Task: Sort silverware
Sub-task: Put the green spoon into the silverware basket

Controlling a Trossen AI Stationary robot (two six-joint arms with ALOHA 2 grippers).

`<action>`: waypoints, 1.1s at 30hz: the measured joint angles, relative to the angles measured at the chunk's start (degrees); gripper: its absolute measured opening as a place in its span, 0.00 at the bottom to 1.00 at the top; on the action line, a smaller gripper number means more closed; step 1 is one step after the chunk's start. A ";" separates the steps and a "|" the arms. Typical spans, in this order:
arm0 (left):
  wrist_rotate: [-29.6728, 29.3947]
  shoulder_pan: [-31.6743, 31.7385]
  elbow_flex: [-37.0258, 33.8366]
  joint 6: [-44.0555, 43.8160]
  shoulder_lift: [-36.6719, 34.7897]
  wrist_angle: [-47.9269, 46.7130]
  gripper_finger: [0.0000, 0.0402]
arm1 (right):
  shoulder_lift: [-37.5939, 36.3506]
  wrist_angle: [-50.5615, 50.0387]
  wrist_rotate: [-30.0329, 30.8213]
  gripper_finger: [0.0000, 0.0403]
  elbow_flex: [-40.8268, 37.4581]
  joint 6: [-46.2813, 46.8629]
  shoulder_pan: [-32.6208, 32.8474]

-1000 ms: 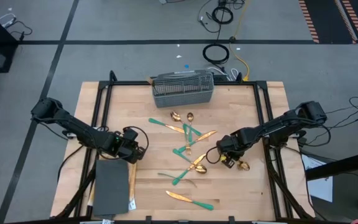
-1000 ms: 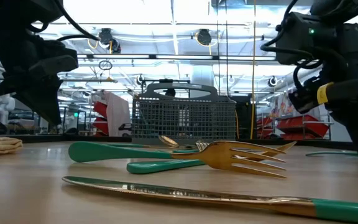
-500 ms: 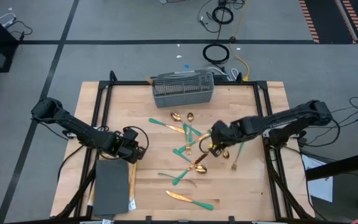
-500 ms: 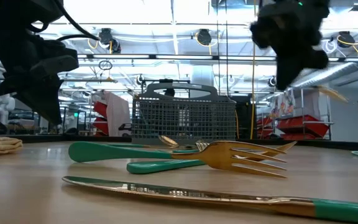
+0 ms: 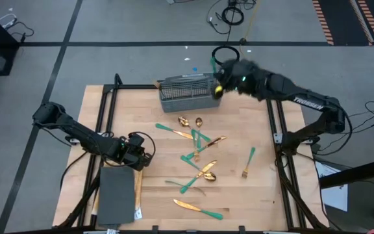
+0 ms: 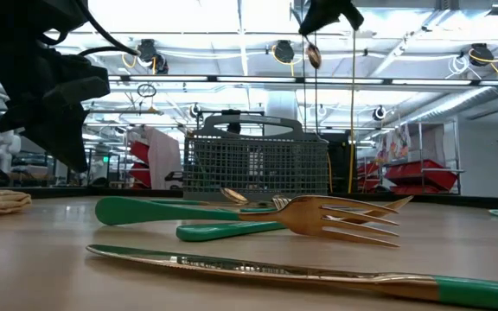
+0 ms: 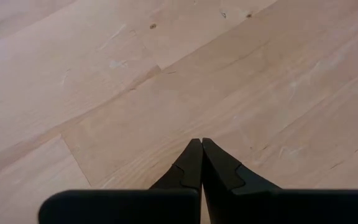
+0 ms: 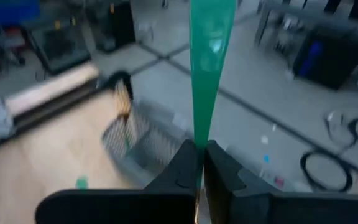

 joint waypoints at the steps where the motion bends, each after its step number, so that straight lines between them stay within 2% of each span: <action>1: 0.00 0.00 0.00 0.01 0.01 0.00 0.02 | 0.00 1.32 -1.02 0.00 0.39 -1.52 -1.29; 3: 0.00 0.00 0.00 0.01 0.01 -0.02 0.02 | 0.06 2.31 -3.55 0.00 0.39 -4.68 -3.60; 5: 0.00 0.00 0.00 0.01 -0.01 -0.04 0.02 | 0.63 -0.57 -2.94 0.00 0.39 -8.47 -5.27; 10: -0.23 0.00 0.00 0.01 -0.01 -0.08 0.02 | 3.70 -14.09 4.00 0.00 0.32 -18.60 -7.62; 19: -0.44 0.00 0.00 -0.45 0.01 0.03 0.02 | 11.63 -21.96 22.44 0.00 0.32 -44.22 -6.75; 25: -0.44 0.00 0.00 -0.45 0.01 0.00 0.02 | 17.87 -20.70 36.99 0.00 0.32 -63.66 -3.69; 29: -0.44 0.00 0.00 -0.47 -0.01 0.02 0.02 | 21.15 -18.53 39.71 0.00 0.32 -68.54 -2.46; 33: -0.44 0.00 0.00 -0.50 0.00 0.02 0.02 | 24.19 -22.43 40.00 0.00 0.32 -71.00 -1.99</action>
